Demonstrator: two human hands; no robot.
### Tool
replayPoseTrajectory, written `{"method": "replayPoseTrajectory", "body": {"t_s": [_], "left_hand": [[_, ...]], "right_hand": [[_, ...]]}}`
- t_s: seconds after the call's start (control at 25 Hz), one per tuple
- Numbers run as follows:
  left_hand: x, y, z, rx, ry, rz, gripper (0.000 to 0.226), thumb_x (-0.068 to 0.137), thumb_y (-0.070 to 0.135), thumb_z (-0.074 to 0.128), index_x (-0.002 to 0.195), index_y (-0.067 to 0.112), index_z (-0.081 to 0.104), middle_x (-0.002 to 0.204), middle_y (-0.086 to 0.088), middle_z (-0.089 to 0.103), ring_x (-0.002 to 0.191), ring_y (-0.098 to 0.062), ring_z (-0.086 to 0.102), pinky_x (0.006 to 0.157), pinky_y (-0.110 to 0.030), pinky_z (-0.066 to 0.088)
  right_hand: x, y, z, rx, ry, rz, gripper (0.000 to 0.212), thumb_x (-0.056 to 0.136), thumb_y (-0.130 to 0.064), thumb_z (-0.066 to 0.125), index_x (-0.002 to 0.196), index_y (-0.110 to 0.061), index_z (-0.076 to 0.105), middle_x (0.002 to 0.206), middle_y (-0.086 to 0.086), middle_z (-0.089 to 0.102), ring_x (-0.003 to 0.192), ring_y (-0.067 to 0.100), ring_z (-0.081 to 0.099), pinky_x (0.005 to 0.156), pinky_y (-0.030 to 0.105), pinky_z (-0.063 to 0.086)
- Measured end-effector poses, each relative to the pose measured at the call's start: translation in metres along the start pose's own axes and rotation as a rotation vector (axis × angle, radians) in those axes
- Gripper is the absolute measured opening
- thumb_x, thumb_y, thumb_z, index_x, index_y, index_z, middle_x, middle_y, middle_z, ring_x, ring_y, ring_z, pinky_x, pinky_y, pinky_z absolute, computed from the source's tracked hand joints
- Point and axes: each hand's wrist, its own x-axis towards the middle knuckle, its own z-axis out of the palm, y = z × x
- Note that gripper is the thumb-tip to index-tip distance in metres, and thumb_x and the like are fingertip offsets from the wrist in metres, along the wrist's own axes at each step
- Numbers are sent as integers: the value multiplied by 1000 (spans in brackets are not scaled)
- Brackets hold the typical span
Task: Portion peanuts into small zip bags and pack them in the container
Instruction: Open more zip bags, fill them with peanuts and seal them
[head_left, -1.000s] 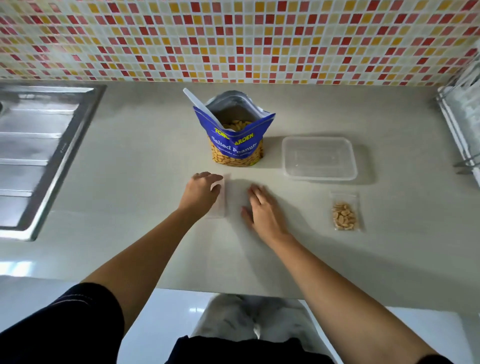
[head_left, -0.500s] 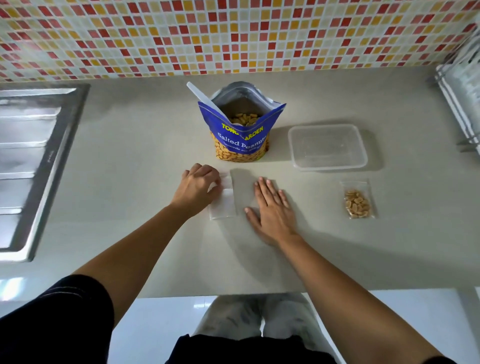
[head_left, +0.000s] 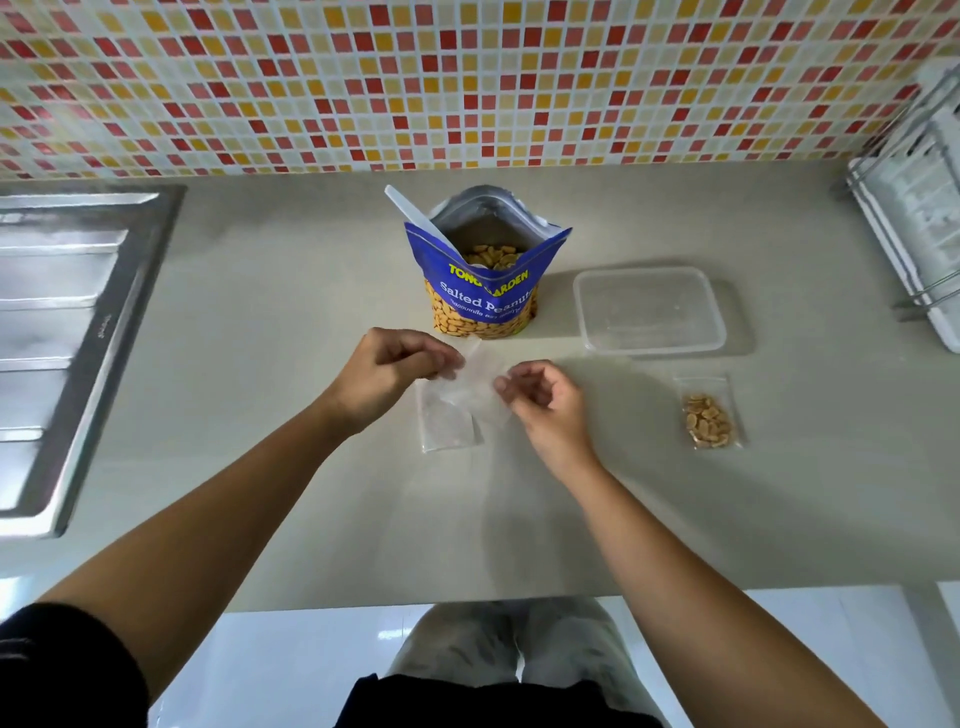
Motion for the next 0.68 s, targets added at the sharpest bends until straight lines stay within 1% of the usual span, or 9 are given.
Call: {"method": "replayPoseTrajectory", "body": {"t_s": [0.08, 0.16, 0.24, 0.36, 0.44, 0.48, 0.56, 0.6, 0.68], "left_hand": [[-1, 20, -3, 153, 71, 107, 19, 85, -2, 57, 90, 8, 73, 77, 5, 72, 74, -1, 64, 73, -13, 51], [1, 40, -7, 333, 182, 227, 16, 81, 3, 65, 91, 11, 75, 80, 6, 71, 71, 7, 63, 72, -8, 48], [4, 54, -12, 371, 230, 253, 13, 80, 10, 70, 91, 13, 76, 82, 7, 71, 70, 9, 62, 72, -9, 49], [8, 75, -13, 333, 292, 256, 13, 80, 10, 70, 92, 15, 70, 79, 2, 74, 70, -3, 67, 76, -25, 55], [12, 90, -15, 302, 321, 245, 19, 81, 7, 66, 96, 18, 61, 77, 3, 72, 72, -7, 68, 76, -29, 57], [14, 97, -16, 296, 330, 244, 22, 82, 6, 64, 99, 19, 61, 78, 1, 72, 74, -11, 68, 77, -31, 57], [20, 107, -20, 321, 334, 239, 20, 82, 6, 62, 99, 16, 68, 82, -3, 71, 78, -17, 68, 78, -35, 57], [22, 111, -22, 335, 334, 234, 19, 82, 8, 61, 97, 15, 70, 83, -3, 71, 79, -18, 68, 78, -35, 57], [27, 117, -23, 344, 370, 224, 15, 81, 10, 62, 92, 15, 72, 82, -2, 72, 79, -18, 67, 76, -34, 55]], "right_hand": [[11, -21, -2, 154, 26, 4, 20, 79, 1, 69, 81, -16, 58, 66, -8, 66, 62, -2, 59, 64, 12, 48], [20, -44, -6, 215, -6, -38, 23, 80, 5, 65, 87, -16, 59, 63, -8, 68, 61, -2, 60, 63, 13, 50], [25, -67, -9, 235, -56, -105, 26, 82, 6, 61, 94, -16, 59, 66, -7, 70, 65, 0, 63, 67, 14, 51], [31, -97, -13, 211, -87, -193, 30, 84, 2, 62, 103, -20, 57, 72, -6, 71, 70, 2, 65, 71, 16, 51], [33, -112, -13, 188, -95, -219, 35, 81, 0, 65, 106, -22, 56, 80, -6, 70, 76, 1, 65, 75, 18, 49], [35, -118, -13, 169, -100, -227, 38, 79, 1, 66, 107, -22, 55, 83, -7, 69, 78, 1, 64, 77, 19, 49], [40, -128, -13, 140, -101, -235, 41, 78, 3, 67, 107, -23, 54, 76, -11, 68, 74, -1, 63, 74, 18, 49], [43, -135, -14, 134, -98, -243, 41, 79, 3, 67, 107, -24, 54, 71, -12, 68, 71, -1, 63, 73, 18, 49], [48, -147, -16, 165, -113, -247, 40, 80, 2, 66, 107, -26, 54, 69, -10, 68, 72, 2, 65, 71, 21, 51]]}}
